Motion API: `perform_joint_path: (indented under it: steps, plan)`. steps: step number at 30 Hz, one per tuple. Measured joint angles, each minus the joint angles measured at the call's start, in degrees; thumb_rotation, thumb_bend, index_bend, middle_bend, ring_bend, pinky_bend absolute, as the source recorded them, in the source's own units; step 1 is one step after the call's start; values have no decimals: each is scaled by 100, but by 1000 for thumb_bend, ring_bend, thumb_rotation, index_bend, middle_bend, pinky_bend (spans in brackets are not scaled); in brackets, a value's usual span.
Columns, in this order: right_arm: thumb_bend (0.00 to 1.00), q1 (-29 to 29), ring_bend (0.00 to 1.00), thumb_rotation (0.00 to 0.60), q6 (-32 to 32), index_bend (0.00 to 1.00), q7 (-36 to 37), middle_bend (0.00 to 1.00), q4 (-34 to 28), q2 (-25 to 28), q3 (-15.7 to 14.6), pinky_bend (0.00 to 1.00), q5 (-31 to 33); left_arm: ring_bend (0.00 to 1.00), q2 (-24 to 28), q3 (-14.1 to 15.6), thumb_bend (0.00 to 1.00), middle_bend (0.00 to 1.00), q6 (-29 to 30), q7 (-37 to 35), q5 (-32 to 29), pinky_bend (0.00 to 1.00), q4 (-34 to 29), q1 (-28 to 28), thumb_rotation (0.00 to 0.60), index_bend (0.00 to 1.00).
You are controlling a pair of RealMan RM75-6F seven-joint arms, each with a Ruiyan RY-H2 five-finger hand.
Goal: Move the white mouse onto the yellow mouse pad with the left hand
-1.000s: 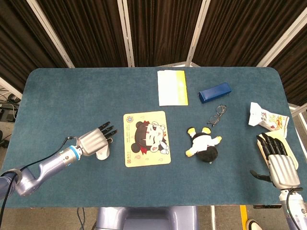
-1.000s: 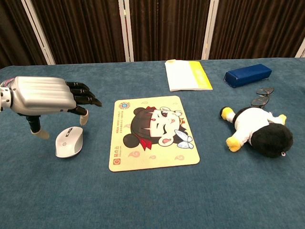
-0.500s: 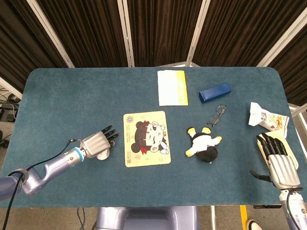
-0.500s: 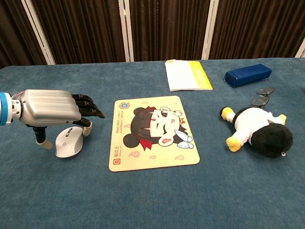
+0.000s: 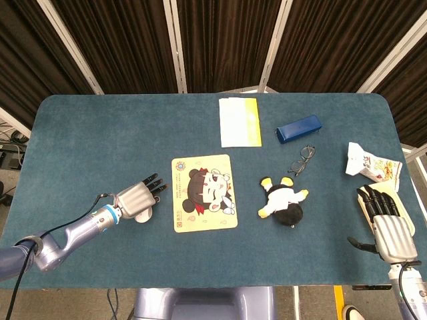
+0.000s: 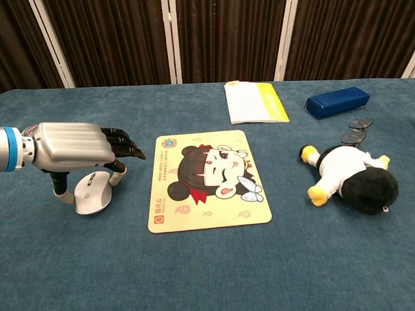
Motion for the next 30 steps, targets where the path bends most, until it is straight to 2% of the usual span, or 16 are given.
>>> perform_joint_path:
  steps: [9, 15, 30]
  plan:
    - [110, 5, 0, 600, -10, 0, 19, 0, 3, 8, -1, 0, -4, 0, 52, -230, 39, 0, 24, 83, 152, 0, -113, -168, 600, 587]
    - [109, 2, 0, 600, -2, 0, 15, 0, 9, 2, -2, 0, -9, 0, -97, -452, 40, 0, -55, 326, 318, 0, -49, -454, 600, 599]
    - [111, 17, 0, 600, -35, 0, 33, 0, 10, 11, 2, 0, 7, 0, -1079, -708, 41, 0, -153, -67, 899, 0, 1174, -1244, 600, 600]
